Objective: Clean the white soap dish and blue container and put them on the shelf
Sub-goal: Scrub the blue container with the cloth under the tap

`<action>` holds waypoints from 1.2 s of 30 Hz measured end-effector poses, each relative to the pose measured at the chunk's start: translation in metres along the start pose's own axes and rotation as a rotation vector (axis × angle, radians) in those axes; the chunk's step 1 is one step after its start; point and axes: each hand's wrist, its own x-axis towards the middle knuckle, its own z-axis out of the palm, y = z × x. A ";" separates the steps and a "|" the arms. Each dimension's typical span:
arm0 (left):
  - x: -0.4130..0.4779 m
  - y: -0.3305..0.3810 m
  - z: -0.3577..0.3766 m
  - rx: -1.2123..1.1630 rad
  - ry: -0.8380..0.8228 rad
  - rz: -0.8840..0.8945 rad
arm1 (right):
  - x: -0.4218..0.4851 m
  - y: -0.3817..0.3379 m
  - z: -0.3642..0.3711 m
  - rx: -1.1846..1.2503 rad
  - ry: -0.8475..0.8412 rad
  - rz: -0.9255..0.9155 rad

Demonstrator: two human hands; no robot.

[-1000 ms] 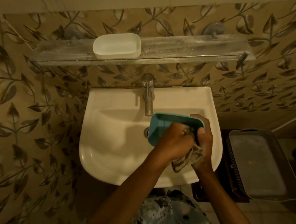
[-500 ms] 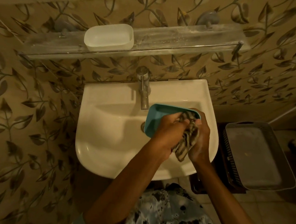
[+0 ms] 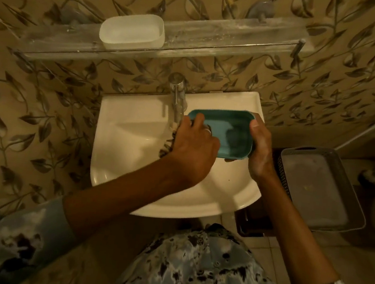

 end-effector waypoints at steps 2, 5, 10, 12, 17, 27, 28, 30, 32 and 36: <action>-0.002 0.006 0.002 0.069 -0.019 0.002 | 0.001 -0.006 0.001 -0.047 -0.016 -0.044; 0.002 0.013 0.000 -0.147 0.020 -0.071 | -0.002 -0.009 0.007 -0.022 -0.010 -0.066; 0.011 0.022 -0.001 -0.737 0.129 -0.164 | -0.009 -0.005 -0.002 0.046 0.072 -0.046; 0.012 0.027 0.000 -0.786 0.187 -0.085 | -0.009 -0.007 -0.004 0.045 0.037 -0.035; 0.012 0.023 -0.001 -0.732 0.112 0.237 | -0.011 -0.006 0.002 0.134 -0.019 0.011; -0.003 0.021 -0.011 -0.518 0.162 0.002 | -0.016 -0.008 0.004 0.173 0.090 0.052; -0.004 0.022 -0.012 -0.514 0.153 -0.041 | -0.016 -0.007 0.000 0.160 0.093 0.022; -0.007 0.024 -0.010 -0.500 0.118 -0.126 | -0.017 -0.010 -0.005 0.123 0.069 -0.060; -0.009 0.030 -0.008 -0.478 0.070 -0.192 | -0.018 -0.007 -0.008 0.079 0.064 -0.128; -0.018 0.033 -0.009 -0.424 -0.033 -0.127 | -0.023 -0.004 -0.004 -0.012 0.052 -0.204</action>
